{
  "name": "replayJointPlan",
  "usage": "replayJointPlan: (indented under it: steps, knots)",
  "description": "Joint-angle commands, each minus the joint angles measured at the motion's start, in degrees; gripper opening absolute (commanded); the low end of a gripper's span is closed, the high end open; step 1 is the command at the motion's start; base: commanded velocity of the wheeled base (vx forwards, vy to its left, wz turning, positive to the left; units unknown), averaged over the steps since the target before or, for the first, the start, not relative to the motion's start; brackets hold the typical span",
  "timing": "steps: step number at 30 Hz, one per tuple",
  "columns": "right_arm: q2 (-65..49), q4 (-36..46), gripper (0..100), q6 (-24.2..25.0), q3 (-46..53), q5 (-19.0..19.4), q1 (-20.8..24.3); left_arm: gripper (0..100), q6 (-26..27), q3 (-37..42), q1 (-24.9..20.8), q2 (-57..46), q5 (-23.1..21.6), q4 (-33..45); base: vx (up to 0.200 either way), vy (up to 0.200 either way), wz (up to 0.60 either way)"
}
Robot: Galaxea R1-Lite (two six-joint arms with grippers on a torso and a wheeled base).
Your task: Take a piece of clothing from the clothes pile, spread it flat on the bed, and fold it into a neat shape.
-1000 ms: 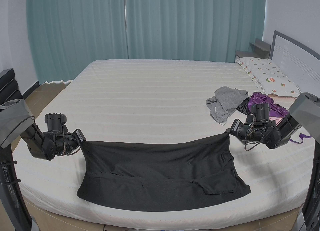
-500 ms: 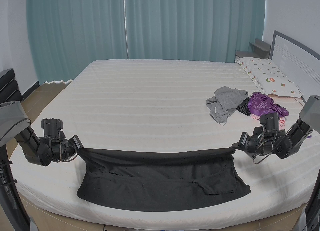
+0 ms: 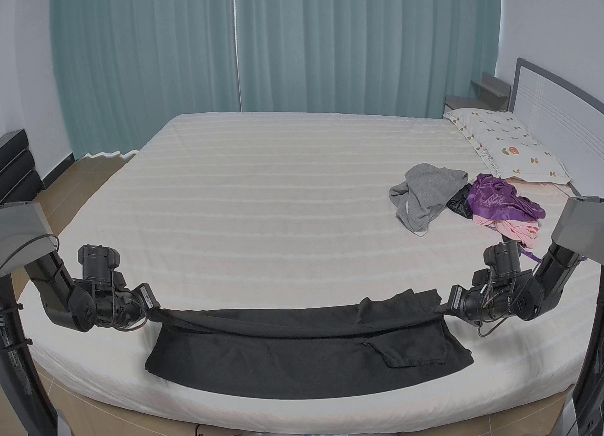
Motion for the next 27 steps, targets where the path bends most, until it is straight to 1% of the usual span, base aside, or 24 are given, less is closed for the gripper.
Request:
replayJointPlan:
  steps: [1, 3, 8, 9, 10, 11, 20, 24, 27]
  knots:
    - [3.6, -1.8, 0, -0.8, 1.1, -0.3, 0.2, 0, 0.1, 1.1, 0.0, 1.2, 0.0, 0.0, 0.000, 0.000, 0.00]
    - [4.3, -5.2, 0, -1.6, 2.4, -0.4, 0.3, 0, 0.2, 1.9, -0.1, 1.5, 0.0, 0.0, 0.000, 0.000, 0.00]
    - [4.7, -6.6, 0, -1.9, 3.0, -0.5, 0.4, 0, 0.2, 2.1, -0.2, 1.5, 0.0, 0.0, 0.000, 0.000, 0.00]
    - [4.7, -6.6, 0, -1.9, 3.0, -0.5, 0.4, 100, 0.2, 2.2, -0.2, 1.4, 0.0, 0.0, 0.000, 0.000, 0.00]
    - [4.7, -6.6, 0, -1.8, 2.9, -0.5, 0.4, 100, 0.2, 2.6, -0.2, 1.4, 0.0, 0.0, 0.000, 0.000, 0.00]
    - [4.7, -6.6, 100, -1.8, 2.9, -0.5, 0.4, 100, 0.2, 2.8, -0.3, 1.4, 0.0, 0.0, 0.000, 0.000, 0.00]
    - [0.2, -6.8, 100, 0.6, 2.1, 0.1, -0.3, 100, -0.6, 1.9, 0.1, -1.0, 0.0, 0.1, 0.000, 0.000, 0.00]
    - [0.7, -7.9, 100, 2.9, 1.7, 0.1, -0.3, 100, -0.9, -1.3, 0.1, -0.8, 0.2, 0.4, 0.000, 0.000, 0.00]
    - [3.0, -10.7, 100, 2.8, 1.6, -0.3, -0.2, 100, -1.1, -3.4, -1.0, 0.3, 0.7, 0.6, 0.000, 0.000, 0.00]
